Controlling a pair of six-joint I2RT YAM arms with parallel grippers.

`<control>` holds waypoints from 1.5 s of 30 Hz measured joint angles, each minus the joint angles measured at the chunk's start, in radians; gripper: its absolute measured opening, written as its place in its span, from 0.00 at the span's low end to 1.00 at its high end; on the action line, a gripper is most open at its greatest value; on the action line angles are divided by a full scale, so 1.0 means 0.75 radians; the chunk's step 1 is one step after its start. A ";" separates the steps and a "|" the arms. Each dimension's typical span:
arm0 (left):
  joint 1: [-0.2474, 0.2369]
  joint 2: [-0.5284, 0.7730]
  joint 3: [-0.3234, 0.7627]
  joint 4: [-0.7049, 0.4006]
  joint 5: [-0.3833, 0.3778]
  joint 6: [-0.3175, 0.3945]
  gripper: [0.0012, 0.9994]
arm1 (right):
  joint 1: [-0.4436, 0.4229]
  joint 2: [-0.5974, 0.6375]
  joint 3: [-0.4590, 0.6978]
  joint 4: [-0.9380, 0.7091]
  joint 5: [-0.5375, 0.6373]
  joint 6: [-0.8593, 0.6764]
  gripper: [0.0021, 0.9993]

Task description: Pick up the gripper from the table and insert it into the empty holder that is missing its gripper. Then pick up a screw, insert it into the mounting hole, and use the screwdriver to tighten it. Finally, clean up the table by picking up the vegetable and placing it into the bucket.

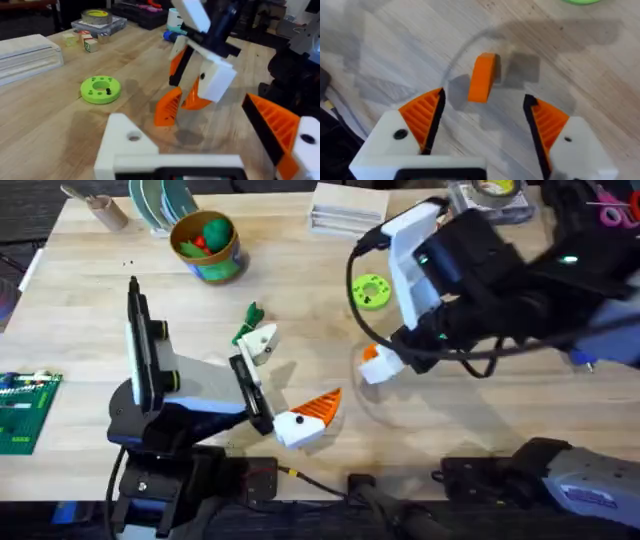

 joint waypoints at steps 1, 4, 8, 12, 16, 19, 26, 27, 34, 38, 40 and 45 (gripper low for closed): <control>0.000 0.000 0.000 0.000 0.000 0.000 0.99 | 0.000 0.023 0.000 0.007 0.000 0.000 0.98; 0.000 0.000 0.000 0.000 0.000 0.000 0.99 | 0.000 0.073 0.000 0.044 0.003 0.001 0.88; 0.000 0.000 0.000 0.000 0.000 0.000 0.99 | 0.000 0.097 0.000 0.088 0.004 0.001 0.80; 0.000 0.000 0.000 0.000 0.000 0.000 0.99 | 0.000 0.101 0.000 0.089 0.004 0.001 0.74; 0.000 0.000 0.000 0.000 0.000 0.000 0.99 | 0.000 0.121 0.000 0.094 0.004 0.001 0.63; 0.000 0.000 0.000 0.000 0.000 0.000 0.99 | 0.000 0.140 0.001 0.095 0.004 0.001 0.46; 0.000 0.000 0.000 0.000 0.000 0.000 0.99 | 0.000 0.142 0.001 0.119 0.009 0.001 0.01; 0.000 0.000 0.000 0.000 0.000 0.000 0.99 | 0.000 0.141 0.001 0.118 0.009 0.001 0.02; 0.000 0.000 0.000 0.000 0.000 0.000 0.99 | 0.000 0.080 0.039 0.104 0.010 0.001 0.01; 0.000 0.000 0.000 0.000 0.000 0.000 0.99 | 0.000 -0.003 0.115 0.106 0.014 0.001 0.01; 0.000 0.000 0.000 0.000 0.000 0.000 0.99 | 0.000 -0.057 0.151 0.123 0.014 0.001 0.01; 0.000 0.000 0.000 0.000 0.000 0.000 0.99 | -0.001 -0.181 0.196 0.241 -0.018 0.024 0.01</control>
